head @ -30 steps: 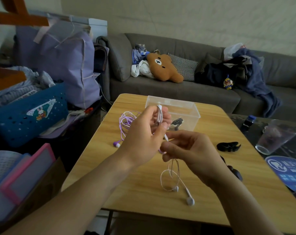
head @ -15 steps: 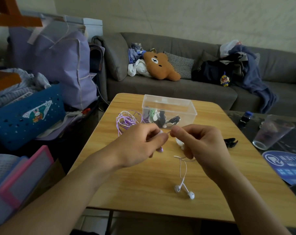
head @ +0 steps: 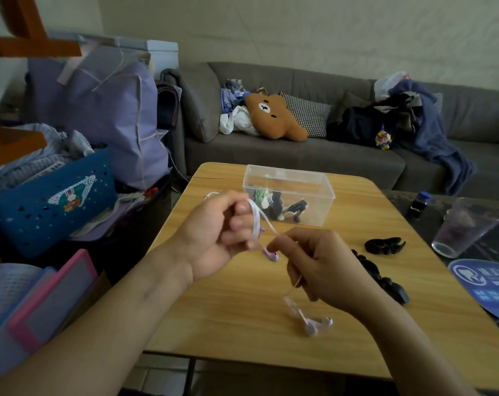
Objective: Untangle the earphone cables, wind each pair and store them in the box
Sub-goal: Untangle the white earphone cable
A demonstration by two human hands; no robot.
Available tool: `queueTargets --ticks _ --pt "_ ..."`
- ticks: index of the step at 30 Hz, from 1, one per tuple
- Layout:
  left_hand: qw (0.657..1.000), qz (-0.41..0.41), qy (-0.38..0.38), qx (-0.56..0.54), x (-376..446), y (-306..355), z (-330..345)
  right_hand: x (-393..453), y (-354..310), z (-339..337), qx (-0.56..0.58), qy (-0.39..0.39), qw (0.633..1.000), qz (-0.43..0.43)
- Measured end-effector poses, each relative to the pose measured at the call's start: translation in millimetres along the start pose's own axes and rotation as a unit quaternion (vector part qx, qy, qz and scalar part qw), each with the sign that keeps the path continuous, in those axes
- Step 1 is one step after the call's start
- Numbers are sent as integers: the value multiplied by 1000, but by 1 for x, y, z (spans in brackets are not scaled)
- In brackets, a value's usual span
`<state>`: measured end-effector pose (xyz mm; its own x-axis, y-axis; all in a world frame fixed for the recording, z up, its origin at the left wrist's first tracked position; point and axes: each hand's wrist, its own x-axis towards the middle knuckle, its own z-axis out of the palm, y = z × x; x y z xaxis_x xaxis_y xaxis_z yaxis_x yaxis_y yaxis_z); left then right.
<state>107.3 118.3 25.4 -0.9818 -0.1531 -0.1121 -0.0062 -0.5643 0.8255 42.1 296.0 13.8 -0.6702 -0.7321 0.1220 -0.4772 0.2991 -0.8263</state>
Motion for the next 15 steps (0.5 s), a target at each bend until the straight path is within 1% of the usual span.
queueTargets --ticks 2,4,6,8,11,13,15 --pt "995 33 60 -70 6 4 -10 -1 0 4 -17 -48 999 0" --pt "983 60 140 -98 12 6 -21 -2 -2 10 -14 -103 995 -5" --pt "969 68 214 -100 15 6 -29 -3 -4 18 -39 -167 985 -19" --pt "956 78 272 -74 14 6 -32 -5 -8 25 -67 -227 971 -31" --pt "945 108 306 -38 13 7 -29 -6 -13 25 -84 -266 958 -65" --pt "942 125 309 -42 12 7 -27 -7 -16 21 -23 -302 951 -58" --pt "937 146 315 -46 12 8 -28 -8 -15 17 50 -363 930 -17"
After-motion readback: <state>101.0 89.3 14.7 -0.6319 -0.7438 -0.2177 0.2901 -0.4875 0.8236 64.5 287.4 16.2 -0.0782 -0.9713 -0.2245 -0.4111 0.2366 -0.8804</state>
